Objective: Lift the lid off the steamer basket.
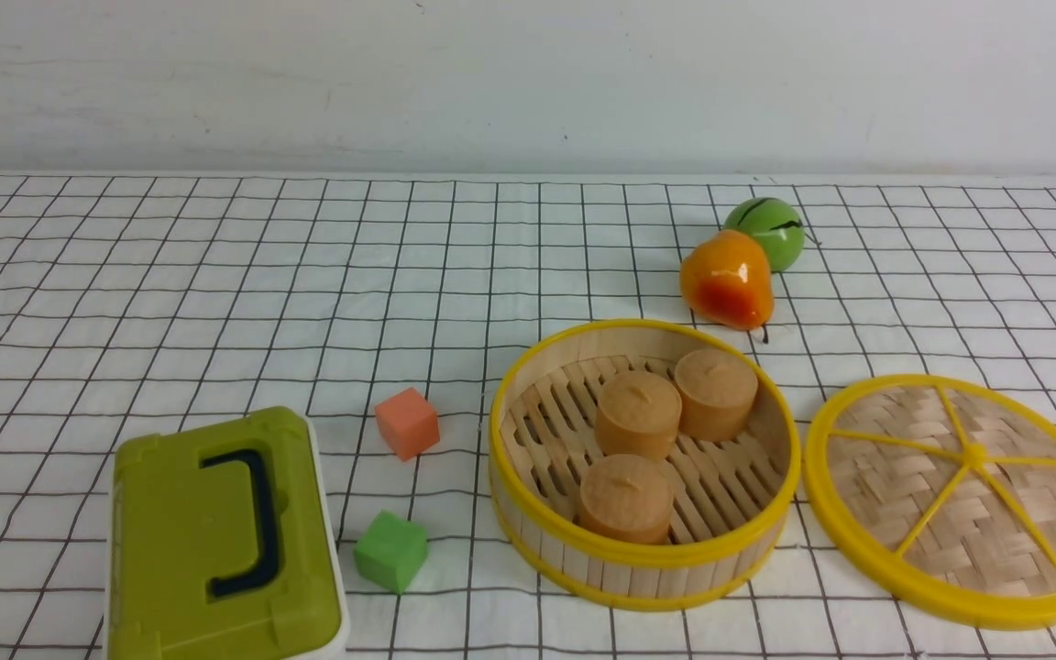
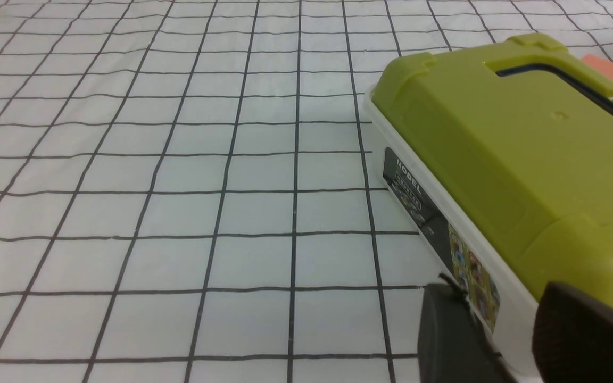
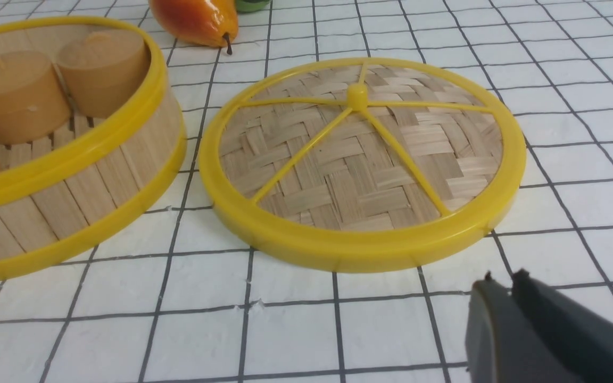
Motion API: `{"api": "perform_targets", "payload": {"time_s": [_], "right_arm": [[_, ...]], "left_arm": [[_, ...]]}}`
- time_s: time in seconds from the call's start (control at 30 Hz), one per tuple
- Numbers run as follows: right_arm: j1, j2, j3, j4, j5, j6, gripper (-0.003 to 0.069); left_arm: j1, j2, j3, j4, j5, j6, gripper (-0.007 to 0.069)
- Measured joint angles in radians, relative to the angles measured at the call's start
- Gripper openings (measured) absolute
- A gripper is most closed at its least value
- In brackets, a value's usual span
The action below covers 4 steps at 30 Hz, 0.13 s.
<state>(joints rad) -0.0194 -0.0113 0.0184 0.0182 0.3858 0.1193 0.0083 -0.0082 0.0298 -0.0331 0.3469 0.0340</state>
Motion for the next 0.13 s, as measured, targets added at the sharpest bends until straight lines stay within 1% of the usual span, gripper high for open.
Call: {"api": "perform_targets", "payload": {"time_s": [0.13], "right_arm": [[0.0,0.0,0.0,0.0,0.0,0.0,0.0043]], "left_arm": [[0.0,0.0,0.0,0.0,0.0,0.0,0.0239]]}}
